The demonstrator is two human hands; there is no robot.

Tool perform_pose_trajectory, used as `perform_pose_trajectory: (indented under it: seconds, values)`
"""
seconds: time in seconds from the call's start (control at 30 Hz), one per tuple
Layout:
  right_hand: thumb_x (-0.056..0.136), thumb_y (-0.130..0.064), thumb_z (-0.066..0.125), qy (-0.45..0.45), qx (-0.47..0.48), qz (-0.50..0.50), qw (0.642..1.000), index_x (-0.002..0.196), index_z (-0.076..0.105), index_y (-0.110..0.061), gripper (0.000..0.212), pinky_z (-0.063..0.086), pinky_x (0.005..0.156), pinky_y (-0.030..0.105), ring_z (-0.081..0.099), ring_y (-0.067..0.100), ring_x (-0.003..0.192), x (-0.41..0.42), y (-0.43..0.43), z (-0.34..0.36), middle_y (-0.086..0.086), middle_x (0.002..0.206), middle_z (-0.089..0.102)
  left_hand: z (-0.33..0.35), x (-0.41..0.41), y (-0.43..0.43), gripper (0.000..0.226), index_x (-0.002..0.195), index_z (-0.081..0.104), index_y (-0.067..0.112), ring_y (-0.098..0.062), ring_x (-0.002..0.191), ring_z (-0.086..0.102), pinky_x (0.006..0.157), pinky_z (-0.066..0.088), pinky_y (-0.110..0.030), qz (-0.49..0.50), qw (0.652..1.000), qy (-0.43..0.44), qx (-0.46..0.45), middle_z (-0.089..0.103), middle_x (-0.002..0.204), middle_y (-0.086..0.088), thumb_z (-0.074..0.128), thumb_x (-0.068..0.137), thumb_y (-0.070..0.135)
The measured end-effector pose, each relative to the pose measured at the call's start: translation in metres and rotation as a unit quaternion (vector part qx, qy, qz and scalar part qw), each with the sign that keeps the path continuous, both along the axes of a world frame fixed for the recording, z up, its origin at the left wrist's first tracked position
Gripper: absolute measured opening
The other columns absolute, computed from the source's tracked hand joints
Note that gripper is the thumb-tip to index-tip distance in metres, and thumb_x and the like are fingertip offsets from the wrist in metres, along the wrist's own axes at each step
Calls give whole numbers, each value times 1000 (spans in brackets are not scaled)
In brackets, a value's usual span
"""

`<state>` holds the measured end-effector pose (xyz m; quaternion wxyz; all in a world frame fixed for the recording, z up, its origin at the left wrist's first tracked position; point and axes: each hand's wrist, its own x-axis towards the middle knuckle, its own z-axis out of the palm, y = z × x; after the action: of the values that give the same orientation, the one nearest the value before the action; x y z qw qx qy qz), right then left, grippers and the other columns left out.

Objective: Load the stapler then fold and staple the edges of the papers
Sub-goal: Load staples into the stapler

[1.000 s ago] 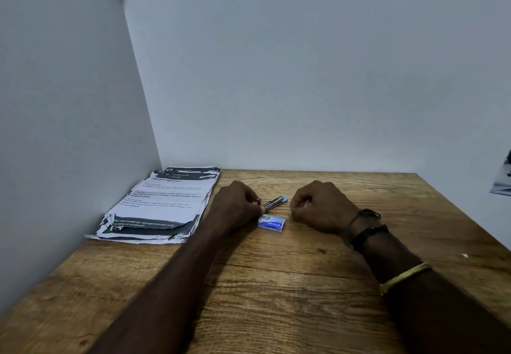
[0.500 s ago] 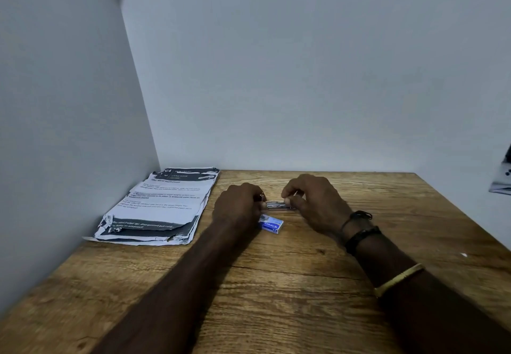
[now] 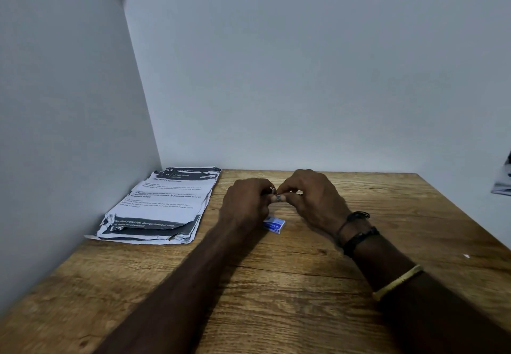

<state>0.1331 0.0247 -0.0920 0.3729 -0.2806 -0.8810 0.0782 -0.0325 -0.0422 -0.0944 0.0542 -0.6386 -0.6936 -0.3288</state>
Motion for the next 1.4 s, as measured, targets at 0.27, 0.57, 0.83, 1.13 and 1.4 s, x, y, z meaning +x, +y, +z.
perform_pose_trajectory:
  seconds: [0.27,0.57,0.83,1.13,1.4]
  values:
    - [84,-19,79,28,-32,12,999,93,82,-21,10,52,78,43,64,19,86,1,0,5,-1,86,71,0,1,-1,10,95,77,24,-17,82,69,65,41,-26,-8,999,-34,18,78,87,2,70,89,27]
    - [78,-25,85,18,-38,22,999,102,75,-24,26,53,85,43,63,18,94,3,1,-2,-3,99,68,2,0,0,12,98,79,24,-18,87,70,67,39,-24,6,999,-44,0,79,93,1,72,89,28]
    - [83,-23,80,29,-34,28,999,93,77,-27,11,54,80,43,63,14,89,5,6,-5,-6,92,69,5,-3,-1,10,94,79,24,-15,86,70,67,44,-25,6,998,-56,7,79,91,2,72,88,27]
    - [84,-18,80,90,-85,8,992,87,79,-23,6,56,79,34,68,7,87,10,10,-2,-10,85,75,7,-7,-3,9,92,79,23,-15,86,69,75,51,-31,-4,996,-86,24,78,87,4,73,87,26]
    - [82,-16,81,92,-78,-6,993,86,82,-19,6,50,71,20,68,8,78,9,10,2,-6,80,77,7,-10,-4,10,81,77,19,-11,81,73,78,56,-32,-13,984,-178,23,79,84,3,85,76,24]
